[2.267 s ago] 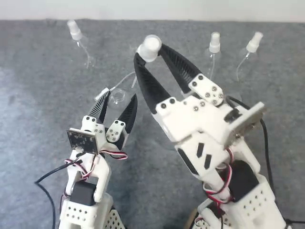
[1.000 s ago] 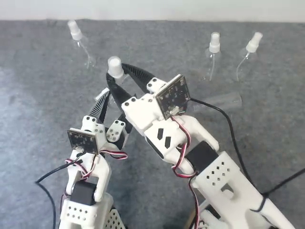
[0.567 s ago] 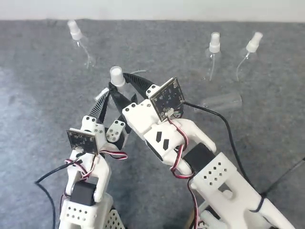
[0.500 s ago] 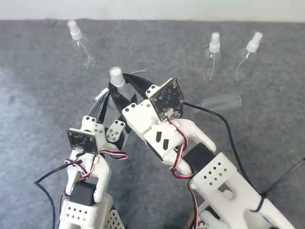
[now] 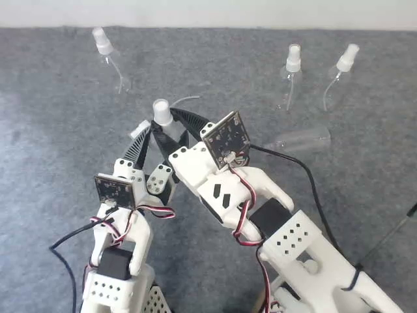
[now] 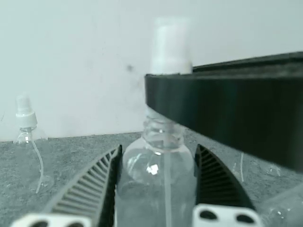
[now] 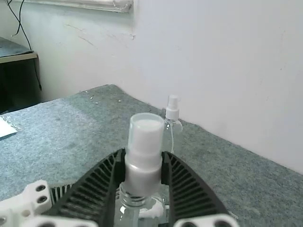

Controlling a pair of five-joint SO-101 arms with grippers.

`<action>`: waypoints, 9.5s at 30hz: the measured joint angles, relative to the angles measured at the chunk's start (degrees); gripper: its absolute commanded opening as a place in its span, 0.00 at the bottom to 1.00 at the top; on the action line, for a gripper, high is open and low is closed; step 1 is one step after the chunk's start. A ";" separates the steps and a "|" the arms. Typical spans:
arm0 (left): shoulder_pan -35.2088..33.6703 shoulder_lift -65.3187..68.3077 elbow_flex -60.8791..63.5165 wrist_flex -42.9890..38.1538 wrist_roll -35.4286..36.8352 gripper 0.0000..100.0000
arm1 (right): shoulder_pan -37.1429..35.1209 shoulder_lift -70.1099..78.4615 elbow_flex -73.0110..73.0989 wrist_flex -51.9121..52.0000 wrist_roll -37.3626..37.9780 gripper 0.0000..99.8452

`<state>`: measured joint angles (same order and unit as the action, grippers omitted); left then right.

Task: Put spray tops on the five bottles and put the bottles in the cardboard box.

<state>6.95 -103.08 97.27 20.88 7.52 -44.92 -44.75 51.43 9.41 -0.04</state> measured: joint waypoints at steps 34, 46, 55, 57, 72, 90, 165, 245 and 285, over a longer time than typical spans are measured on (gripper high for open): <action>0.00 0.00 0.00 0.00 0.00 0.03 | -3.52 -4.66 2.37 5.80 4.13 0.15; 0.00 0.00 0.00 0.00 0.00 0.03 | -3.34 -6.24 2.37 8.35 4.13 0.15; 0.00 0.00 0.00 0.00 0.00 0.03 | -3.16 -10.02 2.37 9.67 4.13 0.15; 0.00 0.00 0.00 0.00 0.00 0.03 | -2.29 -10.02 2.37 9.67 4.13 0.15; 0.00 0.00 0.00 -0.09 -3.96 0.03 | 0.79 -20.13 2.46 16.44 4.31 0.15; -5.01 0.00 -2.90 -0.26 -4.40 0.03 | 2.20 -29.98 9.49 29.27 4.31 0.15; -6.33 141.01 -85.98 -57.32 -0.53 0.03 | 18.02 -29.98 26.81 6.86 4.31 0.14; -9.05 134.42 -90.02 -24.00 7.91 0.32 | 18.02 -29.98 26.81 6.86 4.31 0.15; -12.66 105.14 -83.69 30.68 0.62 0.01 | 18.02 -29.98 26.81 6.86 4.31 0.15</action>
<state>-5.71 2.07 13.58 51.56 8.13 -26.90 -74.73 78.24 16.26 4.26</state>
